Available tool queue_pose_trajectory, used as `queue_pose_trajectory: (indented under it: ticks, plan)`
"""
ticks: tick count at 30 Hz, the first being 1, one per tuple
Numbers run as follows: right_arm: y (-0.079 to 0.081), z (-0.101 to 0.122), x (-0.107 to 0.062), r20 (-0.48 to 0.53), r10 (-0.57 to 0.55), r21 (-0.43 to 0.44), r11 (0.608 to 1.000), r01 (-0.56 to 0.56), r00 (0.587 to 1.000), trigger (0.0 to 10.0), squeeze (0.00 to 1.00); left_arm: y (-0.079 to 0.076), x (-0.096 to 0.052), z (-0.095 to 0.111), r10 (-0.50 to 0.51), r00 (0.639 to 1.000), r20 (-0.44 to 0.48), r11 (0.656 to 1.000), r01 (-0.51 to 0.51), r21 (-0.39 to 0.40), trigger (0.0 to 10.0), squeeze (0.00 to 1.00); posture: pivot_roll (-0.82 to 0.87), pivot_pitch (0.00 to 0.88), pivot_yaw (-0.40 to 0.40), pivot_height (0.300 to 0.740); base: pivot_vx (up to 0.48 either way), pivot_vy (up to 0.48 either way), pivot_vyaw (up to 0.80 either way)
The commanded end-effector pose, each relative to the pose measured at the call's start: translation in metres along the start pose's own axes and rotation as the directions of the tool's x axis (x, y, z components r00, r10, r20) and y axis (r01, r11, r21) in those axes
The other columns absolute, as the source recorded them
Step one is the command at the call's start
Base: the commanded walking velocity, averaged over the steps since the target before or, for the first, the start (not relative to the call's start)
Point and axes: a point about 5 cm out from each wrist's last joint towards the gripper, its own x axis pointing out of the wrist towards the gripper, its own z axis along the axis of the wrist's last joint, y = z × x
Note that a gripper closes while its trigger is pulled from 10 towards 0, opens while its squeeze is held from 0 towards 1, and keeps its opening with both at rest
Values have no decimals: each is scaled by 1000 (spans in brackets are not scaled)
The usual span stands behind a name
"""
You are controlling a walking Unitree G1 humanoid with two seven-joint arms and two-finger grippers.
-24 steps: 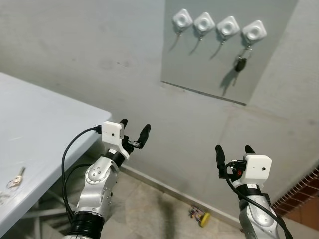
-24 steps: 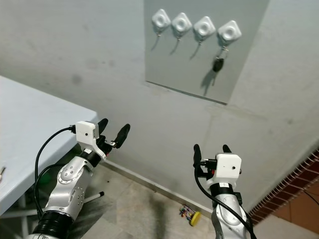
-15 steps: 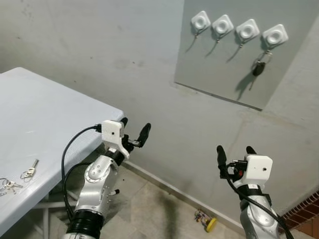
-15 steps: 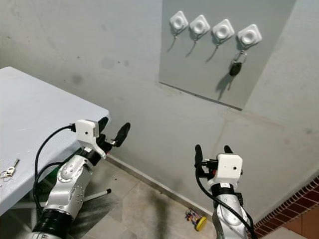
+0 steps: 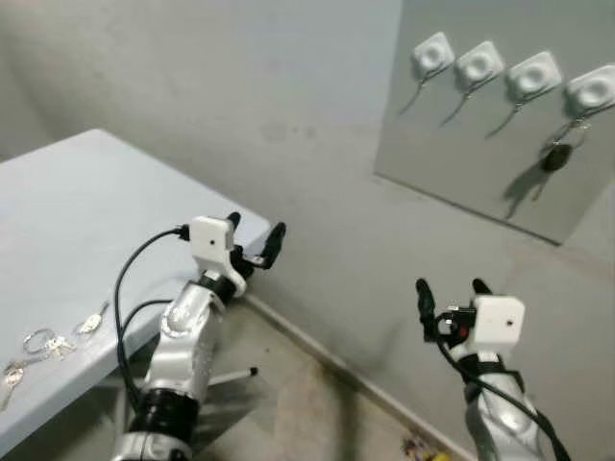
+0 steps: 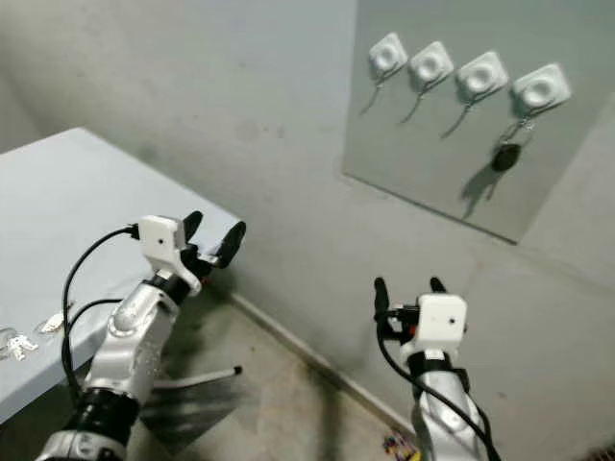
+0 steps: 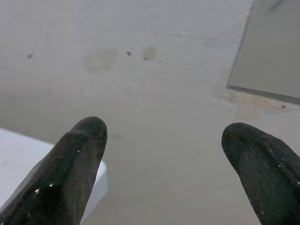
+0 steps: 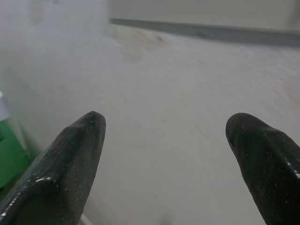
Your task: Hang keys on a hook
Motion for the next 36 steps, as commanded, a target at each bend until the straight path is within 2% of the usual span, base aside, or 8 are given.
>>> queue_pose_trajectory:
  ticks: [1,8,11,36]
  plan:
    - [7,4,3,16,16,21,1000,-16,1000,10000,0,10,-3,2,21,1000,-5,1000,-21,19,10000,0,-23,0,8,740,0,0,800]
    - [7,5,4,15,18,21,1000,-19,1000,10000,0,10,-3,2,30,1000,-9,999,-30,22,10000,0,-19,0,2,740,0,0,800]
    - [7,6,4,20,32,-6,999,-32,999,10000,0,10,-4,1,32,999,-14,999,-32,20,10000,0,-18,0,1,740,0,0,800]
    - [5,8,6,20,31,8,999,-31,999,10000,0,11,-5,-2,45,998,-32,999,-45,7,10000,0,-17,0,-5,740,0,0,800]
